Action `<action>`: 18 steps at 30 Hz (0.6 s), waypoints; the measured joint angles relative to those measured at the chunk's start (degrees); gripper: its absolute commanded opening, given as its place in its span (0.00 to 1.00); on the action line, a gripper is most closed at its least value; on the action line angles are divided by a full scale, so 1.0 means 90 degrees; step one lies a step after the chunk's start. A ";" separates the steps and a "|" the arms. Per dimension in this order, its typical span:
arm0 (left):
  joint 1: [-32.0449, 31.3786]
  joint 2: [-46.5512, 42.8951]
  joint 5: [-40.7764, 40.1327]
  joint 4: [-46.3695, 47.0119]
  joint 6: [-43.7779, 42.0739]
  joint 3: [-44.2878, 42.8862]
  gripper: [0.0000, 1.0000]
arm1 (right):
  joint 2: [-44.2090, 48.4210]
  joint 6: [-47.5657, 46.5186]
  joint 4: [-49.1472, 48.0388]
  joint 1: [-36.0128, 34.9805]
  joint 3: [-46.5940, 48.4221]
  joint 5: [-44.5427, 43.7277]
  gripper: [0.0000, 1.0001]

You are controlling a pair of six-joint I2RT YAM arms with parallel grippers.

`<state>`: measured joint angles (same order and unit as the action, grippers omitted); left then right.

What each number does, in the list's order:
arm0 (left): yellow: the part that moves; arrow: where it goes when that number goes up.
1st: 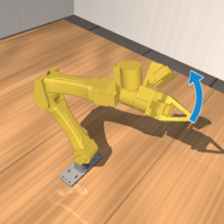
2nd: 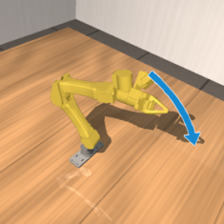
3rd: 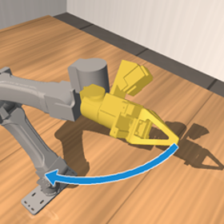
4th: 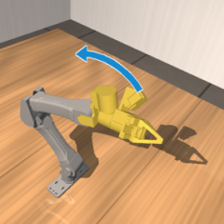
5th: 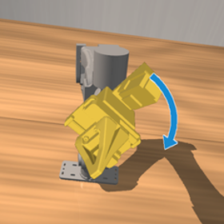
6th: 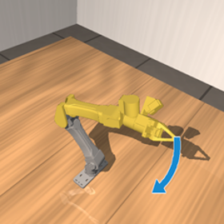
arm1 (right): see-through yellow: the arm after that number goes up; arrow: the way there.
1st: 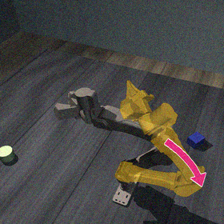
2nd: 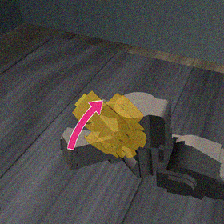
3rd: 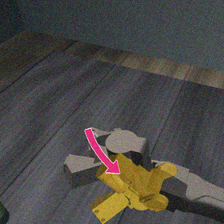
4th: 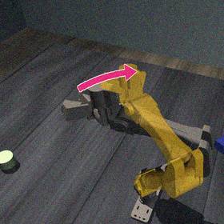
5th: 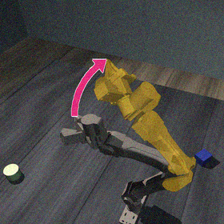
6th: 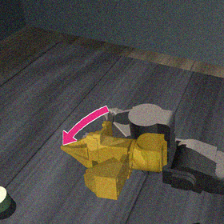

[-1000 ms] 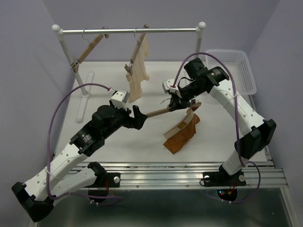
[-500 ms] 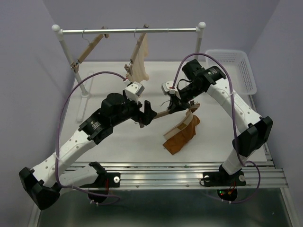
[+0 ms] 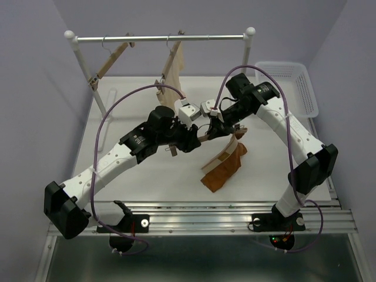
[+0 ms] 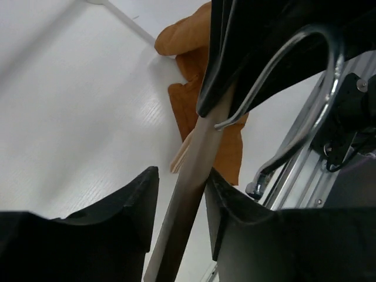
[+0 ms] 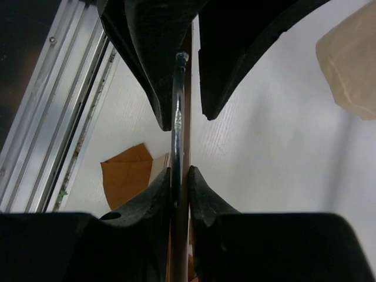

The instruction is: Remove the underwear clipped to the hanger

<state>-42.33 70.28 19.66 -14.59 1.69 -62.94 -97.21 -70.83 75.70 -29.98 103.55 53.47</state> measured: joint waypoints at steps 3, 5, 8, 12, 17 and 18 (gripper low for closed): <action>-0.0002 -0.0012 0.0427 -0.0005 -0.0083 0.0000 0.00 | 0.0000 0.0000 -0.0216 0.0027 0.0002 -0.0010 0.01; -0.0083 -0.0051 0.0525 -0.0005 -0.0328 0.0000 0.00 | -0.0002 0.0063 -0.0165 0.0046 0.0010 0.0058 0.01; -0.0090 -0.0092 0.0605 -0.0036 -0.0500 0.0007 0.00 | 0.0019 0.0233 -0.0153 0.0027 0.0010 0.0036 0.31; -0.0078 -0.0228 0.0461 0.0066 -0.0442 0.0160 0.00 | 0.0148 0.0826 -0.0697 -0.0015 -0.0240 -0.0073 0.60; -0.0034 -0.0673 0.0163 0.0172 -0.0296 0.0466 0.00 | 0.0862 0.1579 -0.1761 -0.0019 -0.1076 -0.0568 0.92; -0.0034 -0.0818 0.0114 0.0177 -0.0282 0.0537 0.00 | 0.1132 0.1712 -0.1996 -0.0019 -0.1297 -0.0707 0.94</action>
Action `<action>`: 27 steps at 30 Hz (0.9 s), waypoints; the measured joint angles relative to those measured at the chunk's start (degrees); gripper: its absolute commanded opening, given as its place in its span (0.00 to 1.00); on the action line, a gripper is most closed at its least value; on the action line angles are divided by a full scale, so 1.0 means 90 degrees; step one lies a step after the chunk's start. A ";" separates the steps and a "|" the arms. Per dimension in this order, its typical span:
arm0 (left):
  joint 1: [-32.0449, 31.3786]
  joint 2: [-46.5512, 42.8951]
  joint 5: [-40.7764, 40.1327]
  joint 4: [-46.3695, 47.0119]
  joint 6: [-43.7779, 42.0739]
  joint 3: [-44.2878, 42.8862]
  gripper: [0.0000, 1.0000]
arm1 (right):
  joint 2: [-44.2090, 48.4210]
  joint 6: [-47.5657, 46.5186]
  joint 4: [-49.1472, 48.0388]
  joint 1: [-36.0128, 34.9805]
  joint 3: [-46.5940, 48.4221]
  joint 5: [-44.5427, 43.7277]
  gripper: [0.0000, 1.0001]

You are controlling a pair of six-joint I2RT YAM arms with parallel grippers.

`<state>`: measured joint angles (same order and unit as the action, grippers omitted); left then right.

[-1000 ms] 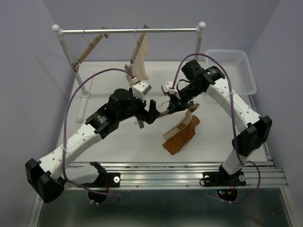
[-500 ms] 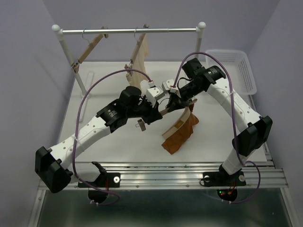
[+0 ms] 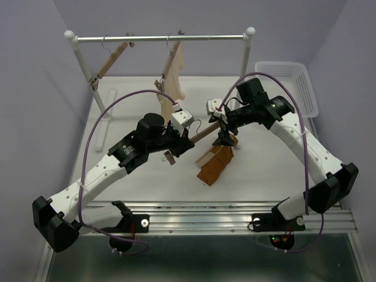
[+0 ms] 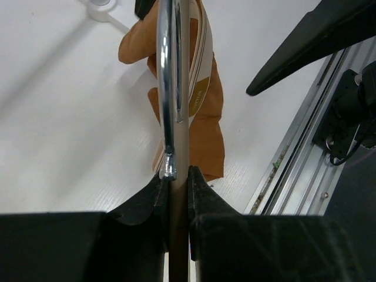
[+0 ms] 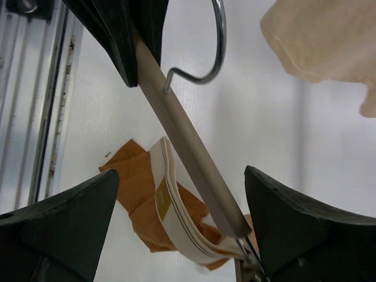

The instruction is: Remove the underwear clipped to the hanger

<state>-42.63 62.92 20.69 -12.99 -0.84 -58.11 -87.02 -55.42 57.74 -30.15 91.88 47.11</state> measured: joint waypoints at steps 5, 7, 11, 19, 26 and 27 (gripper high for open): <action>0.0000 -0.0418 -0.0090 -0.0015 0.0029 0.0168 0.00 | 0.0850 0.0408 -0.0590 0.0000 -0.0350 -0.0466 1.00; 0.0000 -0.0515 -0.0117 -0.0019 0.0032 0.0170 0.00 | 0.1095 0.0500 -0.0809 0.0000 -0.0350 -0.0775 1.00; 0.0000 -0.0690 -0.0131 -0.0032 0.0027 0.0209 0.00 | 0.1117 0.0554 -0.0940 0.0000 -0.0338 -0.1311 1.00; 0.0000 -0.0831 -0.0134 -0.0415 -0.0185 0.0240 0.00 | 0.0352 -0.0255 0.0189 0.0002 0.0505 -0.1685 0.82; 0.0000 -0.0828 -0.0151 -0.0704 -0.0398 0.0240 0.00 | 0.0172 -0.0993 0.1149 0.0002 0.1134 -0.1695 0.73; 0.0000 -0.0826 -0.0151 -0.0729 -0.0415 0.0240 0.00 | 0.0121 -0.1115 0.1311 0.0002 0.1209 -0.1700 0.73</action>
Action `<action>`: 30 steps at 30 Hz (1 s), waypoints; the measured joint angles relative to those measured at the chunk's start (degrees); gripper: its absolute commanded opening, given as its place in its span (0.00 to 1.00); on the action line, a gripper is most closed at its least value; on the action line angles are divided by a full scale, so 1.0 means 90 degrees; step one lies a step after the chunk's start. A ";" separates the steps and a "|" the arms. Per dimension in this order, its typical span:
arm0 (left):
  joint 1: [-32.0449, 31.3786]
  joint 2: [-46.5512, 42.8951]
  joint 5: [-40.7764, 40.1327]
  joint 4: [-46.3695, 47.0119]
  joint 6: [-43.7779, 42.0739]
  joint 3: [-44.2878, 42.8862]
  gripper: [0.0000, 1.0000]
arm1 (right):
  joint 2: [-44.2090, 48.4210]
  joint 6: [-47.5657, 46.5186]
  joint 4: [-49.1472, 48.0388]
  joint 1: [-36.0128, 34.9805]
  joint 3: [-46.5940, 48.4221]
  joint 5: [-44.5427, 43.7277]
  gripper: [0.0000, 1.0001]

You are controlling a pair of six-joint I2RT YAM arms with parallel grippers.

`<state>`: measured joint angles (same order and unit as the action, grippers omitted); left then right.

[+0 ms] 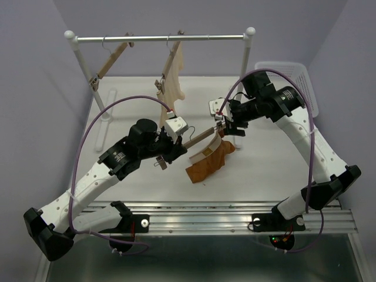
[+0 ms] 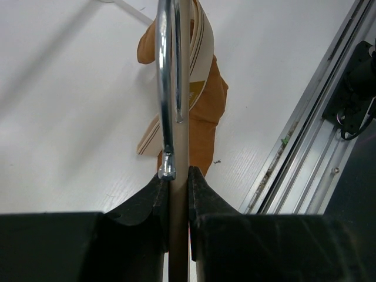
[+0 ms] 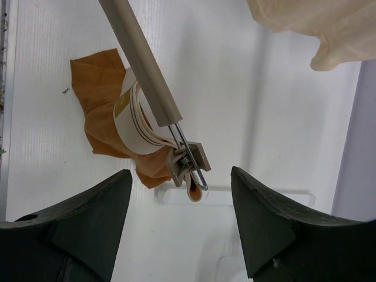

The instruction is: Remove the underwear clipped to the hanger

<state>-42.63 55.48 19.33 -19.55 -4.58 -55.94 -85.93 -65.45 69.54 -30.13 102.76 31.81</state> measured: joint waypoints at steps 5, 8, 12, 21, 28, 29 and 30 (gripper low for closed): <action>0.0000 0.0017 0.0007 -0.0027 -0.0058 0.0000 0.00 | -0.0245 -0.0255 0.0432 0.0000 0.0146 -0.0019 0.73; 0.0000 0.0029 0.0015 -0.0041 -0.0070 0.0000 0.00 | -0.0323 -0.0352 0.0527 0.0000 0.0146 -0.0007 0.72; 0.0000 0.0029 0.0024 -0.0053 -0.0100 0.0000 0.00 | -0.0323 -0.0459 0.0554 0.0000 0.0146 0.0124 0.67; 0.0000 0.0029 0.0119 -0.0051 -0.0109 0.0000 0.00 | -0.0325 -0.0653 0.0566 0.0000 0.0143 0.0350 0.57; -0.0002 0.0027 0.0226 -0.0100 -0.0117 0.0000 0.00 | -0.0357 -0.0806 0.0653 0.0002 0.0143 0.0398 0.44; -0.0002 0.0027 0.0238 -0.0104 -0.0117 0.0000 0.00 | -0.0369 -0.0823 0.0668 0.0002 0.0143 0.0396 0.44; -0.0002 0.0027 0.0248 -0.0107 -0.0117 0.0000 0.00 | -0.0376 -0.0831 0.0673 0.0002 0.0146 0.0391 0.44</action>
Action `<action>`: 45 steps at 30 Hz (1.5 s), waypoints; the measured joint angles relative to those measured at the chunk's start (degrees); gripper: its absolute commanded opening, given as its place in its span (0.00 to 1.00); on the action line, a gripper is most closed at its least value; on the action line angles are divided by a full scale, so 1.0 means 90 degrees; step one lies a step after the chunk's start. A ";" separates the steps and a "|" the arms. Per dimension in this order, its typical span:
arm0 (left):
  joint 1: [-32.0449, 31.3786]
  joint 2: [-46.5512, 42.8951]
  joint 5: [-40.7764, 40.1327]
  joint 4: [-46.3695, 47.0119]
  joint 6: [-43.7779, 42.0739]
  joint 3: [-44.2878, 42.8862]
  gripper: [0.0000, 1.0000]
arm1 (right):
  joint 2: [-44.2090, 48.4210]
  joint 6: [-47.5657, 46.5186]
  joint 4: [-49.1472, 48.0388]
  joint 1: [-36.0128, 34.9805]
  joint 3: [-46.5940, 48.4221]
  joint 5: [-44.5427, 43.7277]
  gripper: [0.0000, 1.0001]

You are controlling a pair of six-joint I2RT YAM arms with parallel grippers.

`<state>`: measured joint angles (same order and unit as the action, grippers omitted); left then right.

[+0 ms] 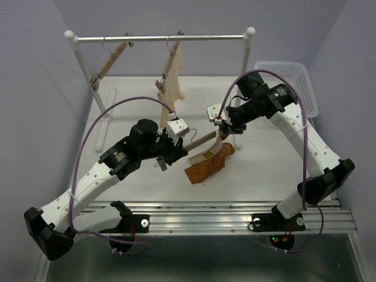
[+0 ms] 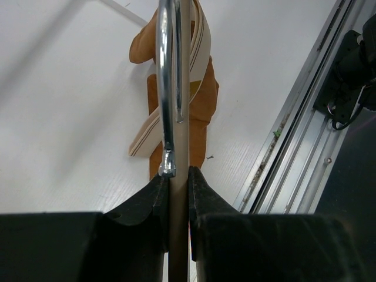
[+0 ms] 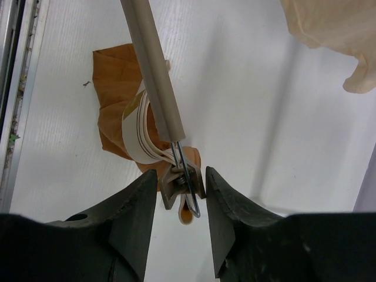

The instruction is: Remove the underwear clipped to the hanger

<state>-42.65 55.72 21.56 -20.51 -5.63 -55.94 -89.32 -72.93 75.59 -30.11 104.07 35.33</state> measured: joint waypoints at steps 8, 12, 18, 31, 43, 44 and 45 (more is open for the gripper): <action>0.0000 -0.0010 0.0056 0.0010 -0.0017 0.0000 0.00 | -0.0121 -0.0044 0.0092 0.0000 -0.0002 -0.0087 0.37; 0.0000 -0.0010 0.0061 -0.0010 -0.0039 0.0000 0.00 | -0.0182 -0.0117 0.0124 0.0000 0.0010 -0.0117 0.18; 0.0000 -0.0010 0.0041 -0.0063 -0.0192 0.0000 0.00 | -0.0243 -0.0226 0.0265 0.0000 0.0063 -0.0063 0.01; 0.0000 -0.0010 -0.0255 0.0015 -0.0100 0.0000 0.00 | -0.0243 0.0272 -0.0138 0.0000 0.0022 -0.0172 0.68; 0.0002 -0.0007 -0.0328 0.0136 0.0107 -0.0005 0.00 | 0.0090 0.0430 -0.1195 0.0000 -0.0792 0.0403 1.00; 0.0002 -0.0007 -0.0330 0.0146 0.0112 -0.0005 0.00 | 0.0160 0.0408 -0.1263 0.0000 -0.0845 0.0527 1.00; 0.0002 -0.0007 -0.0328 0.0155 0.0112 -0.0005 0.00 | 0.0240 0.0398 -0.1343 0.0000 -0.0908 0.0670 1.00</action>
<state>-42.63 55.66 18.61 -19.11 -4.62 -55.99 -87.15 -69.34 63.51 -30.11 95.90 41.36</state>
